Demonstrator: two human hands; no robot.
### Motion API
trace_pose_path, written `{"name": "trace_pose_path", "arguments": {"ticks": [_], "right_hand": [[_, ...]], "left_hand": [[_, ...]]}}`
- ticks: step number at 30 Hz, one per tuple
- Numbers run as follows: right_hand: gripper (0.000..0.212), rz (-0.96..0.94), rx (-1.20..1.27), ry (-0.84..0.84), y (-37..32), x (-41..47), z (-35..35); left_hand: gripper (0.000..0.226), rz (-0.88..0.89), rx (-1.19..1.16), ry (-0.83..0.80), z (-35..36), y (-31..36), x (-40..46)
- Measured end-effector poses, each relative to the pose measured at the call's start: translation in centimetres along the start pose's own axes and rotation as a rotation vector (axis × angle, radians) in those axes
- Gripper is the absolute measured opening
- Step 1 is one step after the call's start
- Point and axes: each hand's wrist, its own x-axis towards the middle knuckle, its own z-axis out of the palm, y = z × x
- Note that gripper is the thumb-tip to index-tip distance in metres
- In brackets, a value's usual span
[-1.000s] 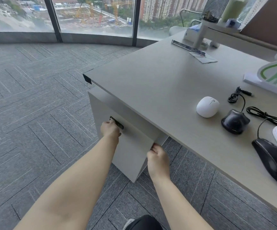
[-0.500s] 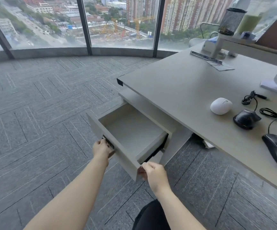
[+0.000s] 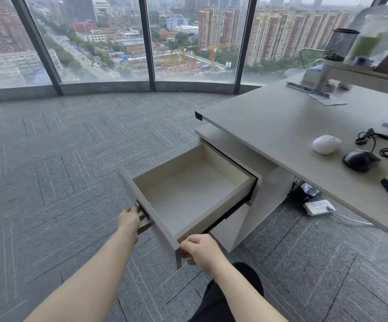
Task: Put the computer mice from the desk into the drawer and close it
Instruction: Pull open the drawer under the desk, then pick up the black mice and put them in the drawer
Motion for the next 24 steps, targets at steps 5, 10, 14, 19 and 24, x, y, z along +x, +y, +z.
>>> {"name": "trace_pose_path", "arguments": {"ticks": [5,10,14,19,24], "right_hand": [[0.019,-0.036,0.004,0.006,-1.0,-1.4,-0.7],[0.017,-0.206,0.054,0.304,-3.6,-4.1,-7.2],[0.02,-0.365,-0.006,0.704,-5.6,-7.7,-15.4],[0.031,-0.367,-0.34,1.278,-3.8,-11.2,-26.9],[0.057,0.01,-0.557,1.27,0.0,-11.4,-34.9]], "left_hand": [[0.043,0.098,0.343,0.182,0.1,1.3,-1.6],[0.037,0.774,0.567,0.073,5.8,5.0,-8.2],[0.024,0.924,0.561,-0.272,15.2,5.5,-14.2],[0.026,0.91,0.673,-0.665,28.5,2.2,-21.6],[0.046,1.012,0.926,-0.845,38.3,-1.4,-25.5]]}}
